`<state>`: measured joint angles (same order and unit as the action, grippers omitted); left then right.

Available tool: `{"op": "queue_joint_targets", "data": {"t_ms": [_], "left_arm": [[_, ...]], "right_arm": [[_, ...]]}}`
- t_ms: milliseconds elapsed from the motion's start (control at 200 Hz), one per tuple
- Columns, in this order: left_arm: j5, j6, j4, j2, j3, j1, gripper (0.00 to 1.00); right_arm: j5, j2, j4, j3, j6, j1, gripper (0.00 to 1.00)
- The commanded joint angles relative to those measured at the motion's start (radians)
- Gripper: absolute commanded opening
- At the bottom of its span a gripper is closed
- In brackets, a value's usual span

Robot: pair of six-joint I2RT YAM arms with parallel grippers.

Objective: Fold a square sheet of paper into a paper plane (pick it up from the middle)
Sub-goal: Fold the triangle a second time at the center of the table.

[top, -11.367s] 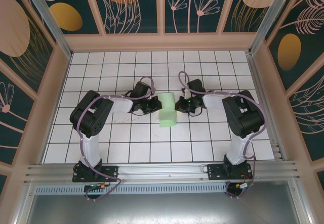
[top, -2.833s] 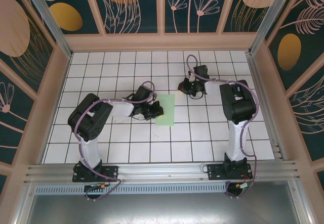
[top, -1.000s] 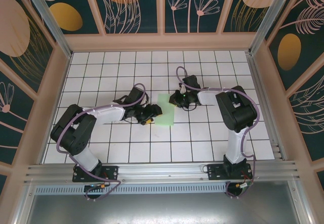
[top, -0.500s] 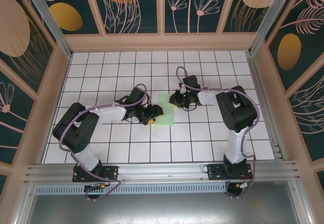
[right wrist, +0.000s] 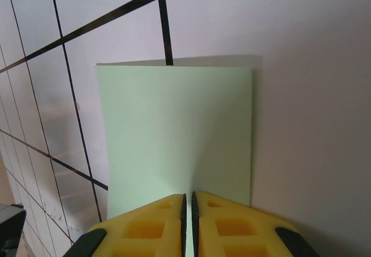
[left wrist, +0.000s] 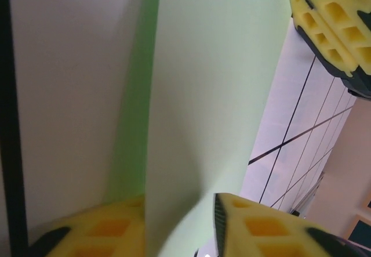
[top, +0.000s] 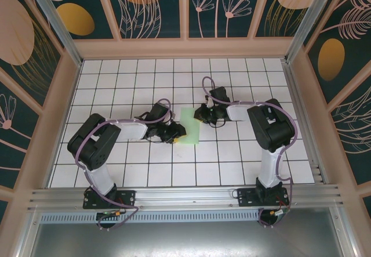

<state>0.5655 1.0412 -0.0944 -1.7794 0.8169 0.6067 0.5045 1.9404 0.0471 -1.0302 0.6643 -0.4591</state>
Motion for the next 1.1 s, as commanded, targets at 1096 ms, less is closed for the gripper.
{"op": "queue_joint_targets", "data": {"t_ms": [1096], "left_arm": [[-0.032,-0.004,-0.046,0.126,-0.060,-0.030,0.29]], "right_arm": [[0.007,0.004,-0.123,0.007,-0.019,-0.082,0.08]]}}
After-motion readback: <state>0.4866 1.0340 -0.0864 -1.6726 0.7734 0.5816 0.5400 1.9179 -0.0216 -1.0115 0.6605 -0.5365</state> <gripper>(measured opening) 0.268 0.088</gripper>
